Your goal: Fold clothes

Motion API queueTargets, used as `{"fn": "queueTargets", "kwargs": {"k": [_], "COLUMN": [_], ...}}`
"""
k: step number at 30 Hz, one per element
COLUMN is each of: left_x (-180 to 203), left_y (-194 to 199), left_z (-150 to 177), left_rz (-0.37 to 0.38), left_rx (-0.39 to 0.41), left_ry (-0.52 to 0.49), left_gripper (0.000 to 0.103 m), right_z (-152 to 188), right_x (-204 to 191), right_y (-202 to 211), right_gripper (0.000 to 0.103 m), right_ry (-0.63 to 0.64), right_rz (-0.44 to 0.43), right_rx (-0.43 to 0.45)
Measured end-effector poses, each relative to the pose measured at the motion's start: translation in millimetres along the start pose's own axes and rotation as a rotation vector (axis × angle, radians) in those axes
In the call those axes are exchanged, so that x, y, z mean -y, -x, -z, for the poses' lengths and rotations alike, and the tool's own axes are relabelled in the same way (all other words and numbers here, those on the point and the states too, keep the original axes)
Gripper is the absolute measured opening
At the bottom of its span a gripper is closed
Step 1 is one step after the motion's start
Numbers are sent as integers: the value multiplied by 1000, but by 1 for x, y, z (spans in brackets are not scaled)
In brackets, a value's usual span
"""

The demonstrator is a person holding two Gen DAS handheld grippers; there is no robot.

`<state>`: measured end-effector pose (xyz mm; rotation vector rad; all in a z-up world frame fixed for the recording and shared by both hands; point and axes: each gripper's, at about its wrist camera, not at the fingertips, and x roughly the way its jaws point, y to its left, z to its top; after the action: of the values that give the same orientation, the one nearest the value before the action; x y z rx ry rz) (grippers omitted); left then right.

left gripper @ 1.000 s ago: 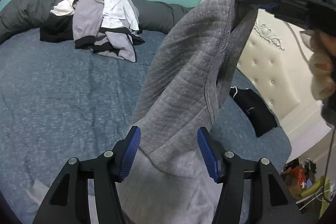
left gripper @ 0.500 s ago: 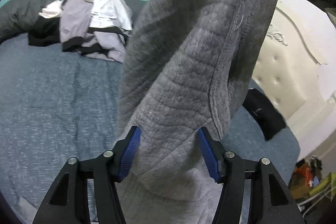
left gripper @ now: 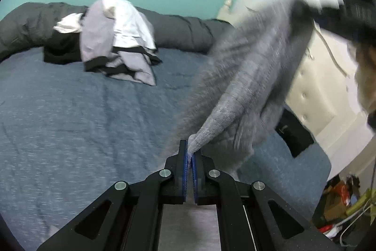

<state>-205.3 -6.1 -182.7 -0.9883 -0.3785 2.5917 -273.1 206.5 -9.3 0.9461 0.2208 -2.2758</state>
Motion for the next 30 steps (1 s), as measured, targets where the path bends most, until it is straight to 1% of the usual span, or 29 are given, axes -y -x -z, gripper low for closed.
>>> {"fn": "queueTargets", "kwargs": {"k": [2, 6, 8, 10, 11, 12, 13, 14, 15, 16, 17, 20, 26, 28, 29, 30], "left_x": [-17, -46, -61, -72, -76, -77, -78, -78, -78, -79, -79, -74, -46, -37, -33, -30], "left_y": [8, 13, 9, 2, -1, -3, -4, -7, -8, -8, -7, -5, -12, -17, -20, -22], "left_z": [-7, -10, -7, -3, 0, 3, 7, 10, 14, 17, 21, 31, 48, 53, 56, 59], "left_rz": [-9, -56, -87, -101, -109, -111, -112, -116, -123, -131, -141, -137, -153, -144, -140, -135], "left_rx": [5, -11, -30, -45, -52, -56, -59, -62, -63, -61, -57, -50, -63, -62, -58, -53], "left_ry": [8, 21, 59, 97, 112, 120, 124, 126, 131, 138, 145, 141, 52, 48, 52, 58], "left_gripper": [3, 3, 4, 4, 7, 8, 8, 11, 19, 24, 34, 35, 36, 40, 46, 49], "right_z": [4, 12, 16, 20, 22, 24, 26, 27, 28, 29, 30, 33, 35, 36, 37, 37], "right_x": [-1, -10, -13, -15, -16, -17, -17, -18, -18, -18, -18, -20, -23, -24, -24, -25], "right_y": [-8, -33, -48, -58, -63, -67, -72, -75, -78, -80, -83, -90, -96, -96, -97, -97], "right_gripper": [8, 8, 8, 8, 8, 8, 8, 8, 8, 8, 8, 8, 8, 8, 8, 8], "right_ry": [-3, 13, 9, 6, 3, 0, -3, -8, -12, -17, -21, -21, -32, -36, -35, -33], "right_rz": [-7, -20, -34, -44, -49, -52, -53, -55, -56, -59, -62, -64, -73, -74, -73, -73], "right_rx": [-20, -67, -90, -104, -110, -118, -125, -130, -134, -139, -144, -157, -160, -160, -161, -162]}}
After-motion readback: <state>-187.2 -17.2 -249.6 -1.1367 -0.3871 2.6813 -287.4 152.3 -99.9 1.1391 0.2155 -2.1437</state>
